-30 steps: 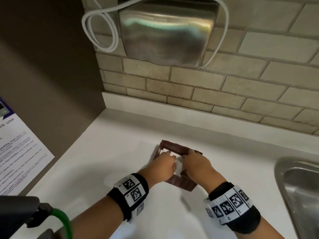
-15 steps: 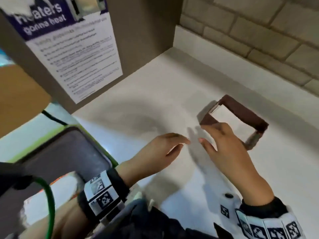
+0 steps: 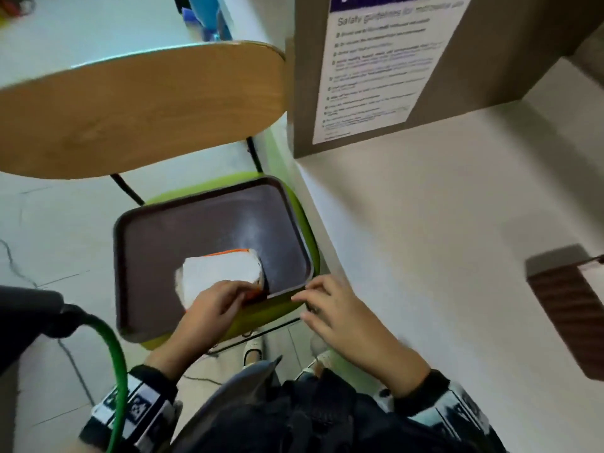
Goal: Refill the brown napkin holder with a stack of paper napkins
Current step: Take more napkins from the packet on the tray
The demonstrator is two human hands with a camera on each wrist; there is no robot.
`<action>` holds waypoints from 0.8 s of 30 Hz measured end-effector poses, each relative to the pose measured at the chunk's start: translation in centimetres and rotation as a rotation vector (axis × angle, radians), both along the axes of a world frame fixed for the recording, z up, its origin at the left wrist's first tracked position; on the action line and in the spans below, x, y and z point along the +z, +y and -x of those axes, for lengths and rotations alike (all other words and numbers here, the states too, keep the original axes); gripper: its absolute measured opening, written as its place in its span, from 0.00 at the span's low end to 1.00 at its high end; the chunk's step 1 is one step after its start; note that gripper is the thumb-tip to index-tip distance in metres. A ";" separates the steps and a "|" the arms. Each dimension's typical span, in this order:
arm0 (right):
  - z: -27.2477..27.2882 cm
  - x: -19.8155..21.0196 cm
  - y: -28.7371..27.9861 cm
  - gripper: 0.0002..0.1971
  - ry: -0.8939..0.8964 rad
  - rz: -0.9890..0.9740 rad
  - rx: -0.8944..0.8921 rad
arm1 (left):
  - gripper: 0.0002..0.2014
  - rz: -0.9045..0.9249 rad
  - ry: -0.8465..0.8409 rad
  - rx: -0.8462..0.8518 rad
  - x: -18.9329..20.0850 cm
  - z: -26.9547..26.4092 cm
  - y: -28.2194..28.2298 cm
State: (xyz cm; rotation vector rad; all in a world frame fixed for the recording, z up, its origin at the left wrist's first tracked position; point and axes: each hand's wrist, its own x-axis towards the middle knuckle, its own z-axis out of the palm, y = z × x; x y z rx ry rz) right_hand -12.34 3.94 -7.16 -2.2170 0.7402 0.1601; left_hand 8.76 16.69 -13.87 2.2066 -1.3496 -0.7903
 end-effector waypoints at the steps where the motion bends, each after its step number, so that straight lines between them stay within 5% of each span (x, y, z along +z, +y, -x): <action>1: -1.4 -0.9 0.4 0.19 0.013 -0.018 0.036 | 0.12 -0.010 -0.037 0.016 -0.6 -0.8 0.4; 6: -8.2 -5.1 1.7 0.26 0.166 -0.066 0.112 | 0.16 -0.072 -0.175 -0.018 -3.1 -4.7 -0.7; 10: -11.2 -7.2 2.5 0.28 0.250 -0.089 0.009 | 0.23 -0.488 -0.463 -0.128 -3.2 -6.7 -3.0; 13: -12.2 -7.9 2.8 0.30 0.280 -0.091 -0.086 | 0.25 -0.591 -0.511 -0.174 -3.1 -7.8 -4.4; 24: -13.5 -8.1 2.3 0.26 0.279 -0.196 -0.330 | 0.34 -0.285 -0.030 -0.205 -6.0 -10.4 -4.8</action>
